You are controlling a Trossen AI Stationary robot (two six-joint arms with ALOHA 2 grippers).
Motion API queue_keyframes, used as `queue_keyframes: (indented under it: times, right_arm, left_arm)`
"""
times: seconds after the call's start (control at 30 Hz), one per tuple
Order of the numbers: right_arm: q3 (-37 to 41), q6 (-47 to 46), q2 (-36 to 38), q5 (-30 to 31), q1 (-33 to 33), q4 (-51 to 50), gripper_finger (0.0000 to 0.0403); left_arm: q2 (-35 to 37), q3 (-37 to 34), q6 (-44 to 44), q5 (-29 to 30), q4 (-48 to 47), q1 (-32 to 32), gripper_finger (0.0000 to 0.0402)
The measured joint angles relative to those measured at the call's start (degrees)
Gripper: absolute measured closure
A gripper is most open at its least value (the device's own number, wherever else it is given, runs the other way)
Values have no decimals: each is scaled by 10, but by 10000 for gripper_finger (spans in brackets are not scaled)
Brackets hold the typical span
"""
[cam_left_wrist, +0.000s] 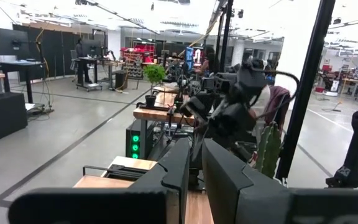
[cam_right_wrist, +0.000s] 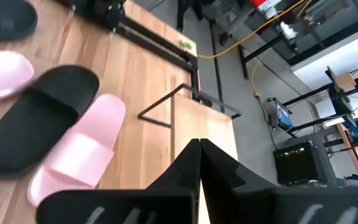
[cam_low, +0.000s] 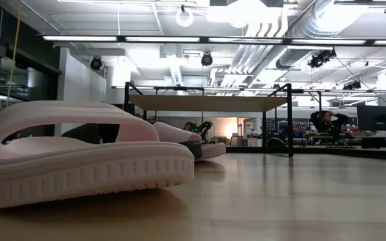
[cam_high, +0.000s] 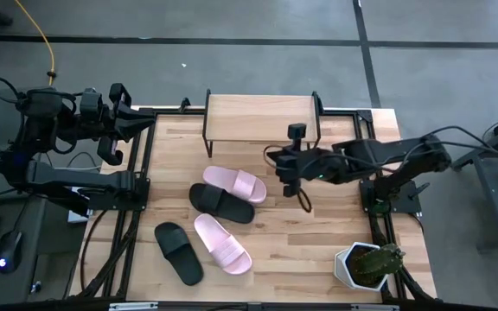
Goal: Pick and place slides into the shelf
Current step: Put the top black slipper on the shelf
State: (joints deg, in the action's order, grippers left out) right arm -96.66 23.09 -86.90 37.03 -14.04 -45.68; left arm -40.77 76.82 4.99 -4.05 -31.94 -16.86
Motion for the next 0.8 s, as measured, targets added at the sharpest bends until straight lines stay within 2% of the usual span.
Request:
queue_keyframes:
  times: [0.23,0.4,0.57,0.8]
  right_arm:
    - [0,25,-31,-3,2,-11,402]
    - [0,25,-47,-57,15,-6,402]
    - [0,25,-52,-69,29,-4,402]
    - [0,44,-54,-146,48,-4,402]
  left_arm:
    - [0,0,0,0,0,0,364]
    - [0,0,-1,0,0,0,364]
    - [0,0,-2,0,0,0,364]
    - [0,0,-2,0,0,0,364]
